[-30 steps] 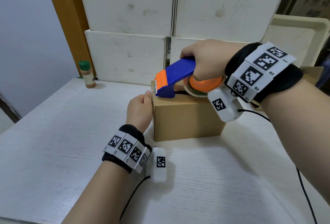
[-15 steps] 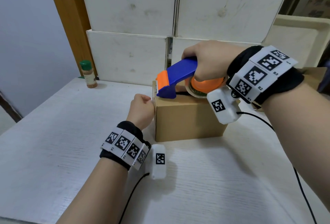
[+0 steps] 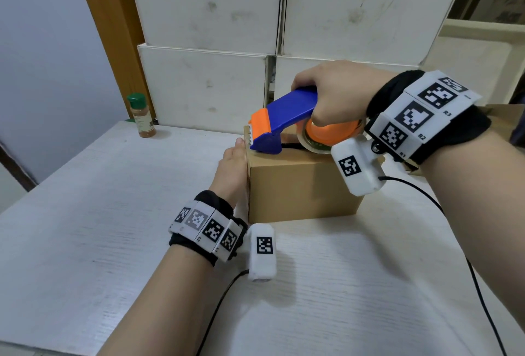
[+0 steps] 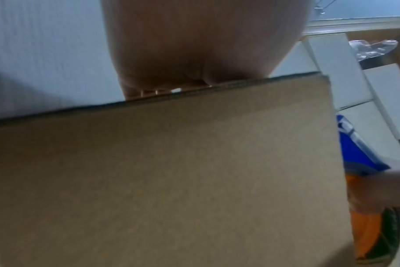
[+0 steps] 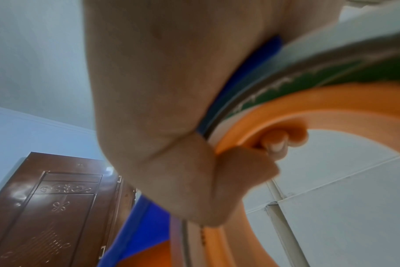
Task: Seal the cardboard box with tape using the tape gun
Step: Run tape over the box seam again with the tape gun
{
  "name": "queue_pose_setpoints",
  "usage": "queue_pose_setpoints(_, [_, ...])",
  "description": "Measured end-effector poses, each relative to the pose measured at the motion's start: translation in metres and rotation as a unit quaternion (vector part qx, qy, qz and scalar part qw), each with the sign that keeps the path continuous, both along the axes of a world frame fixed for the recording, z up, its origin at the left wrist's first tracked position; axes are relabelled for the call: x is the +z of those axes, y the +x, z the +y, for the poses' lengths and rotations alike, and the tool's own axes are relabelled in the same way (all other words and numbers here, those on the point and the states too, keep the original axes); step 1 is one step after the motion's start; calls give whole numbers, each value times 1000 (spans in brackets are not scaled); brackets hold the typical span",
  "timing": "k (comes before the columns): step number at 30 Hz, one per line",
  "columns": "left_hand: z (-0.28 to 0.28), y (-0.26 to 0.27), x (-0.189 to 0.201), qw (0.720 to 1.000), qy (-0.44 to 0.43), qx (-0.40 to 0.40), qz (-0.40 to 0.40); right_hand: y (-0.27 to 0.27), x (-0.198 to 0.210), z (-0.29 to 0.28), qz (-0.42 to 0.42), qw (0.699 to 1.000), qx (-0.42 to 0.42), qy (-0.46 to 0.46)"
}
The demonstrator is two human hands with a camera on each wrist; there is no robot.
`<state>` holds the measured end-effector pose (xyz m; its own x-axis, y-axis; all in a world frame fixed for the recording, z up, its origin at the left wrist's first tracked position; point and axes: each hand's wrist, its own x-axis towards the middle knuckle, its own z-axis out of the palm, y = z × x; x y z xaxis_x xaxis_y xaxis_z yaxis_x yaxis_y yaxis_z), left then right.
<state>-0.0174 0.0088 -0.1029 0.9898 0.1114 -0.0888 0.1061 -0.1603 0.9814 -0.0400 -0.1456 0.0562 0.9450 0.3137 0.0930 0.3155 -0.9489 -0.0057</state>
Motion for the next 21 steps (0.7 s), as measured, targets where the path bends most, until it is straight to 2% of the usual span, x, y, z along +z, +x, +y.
queue_pose_setpoints(4, [5,-6,-13,998,8,-43,50,-1,1,0,-1,1000,0,3])
queue_pose_setpoints(7, [11,-2,-8,1000,-8,-26,15,-1,1,-2,1,1000,-1,5])
queue_pose_setpoints(9, [17,-7,5,992,-116,-39,-32,-1,2,-2,1,1000,-1,6])
queue_pose_setpoints(10, [20,-8,9,981,-177,-65,-56,-1,2,-2,1,1000,0,6])
queue_pose_setpoints(11, [21,-11,13,971,-200,-100,-79,-1,2,-2,2,1000,0,5])
queue_pose_setpoints(13, [20,-14,17,963,-164,-166,-135,0,2,-2,5,1000,0,6])
queue_pose_setpoints(15, [19,-16,18,953,-159,-219,-139,1,2,-2,6,1000,-1,7])
queue_pose_setpoints(17, [19,-16,12,945,-90,-274,-157,1,2,-2,4,1000,-1,6])
queue_pose_setpoints(19, [19,-15,8,947,-25,-276,-165,1,2,-3,4,1000,1,5])
queue_pose_setpoints(21, [18,-10,7,960,18,-228,-163,1,2,-3,4,1000,2,7])
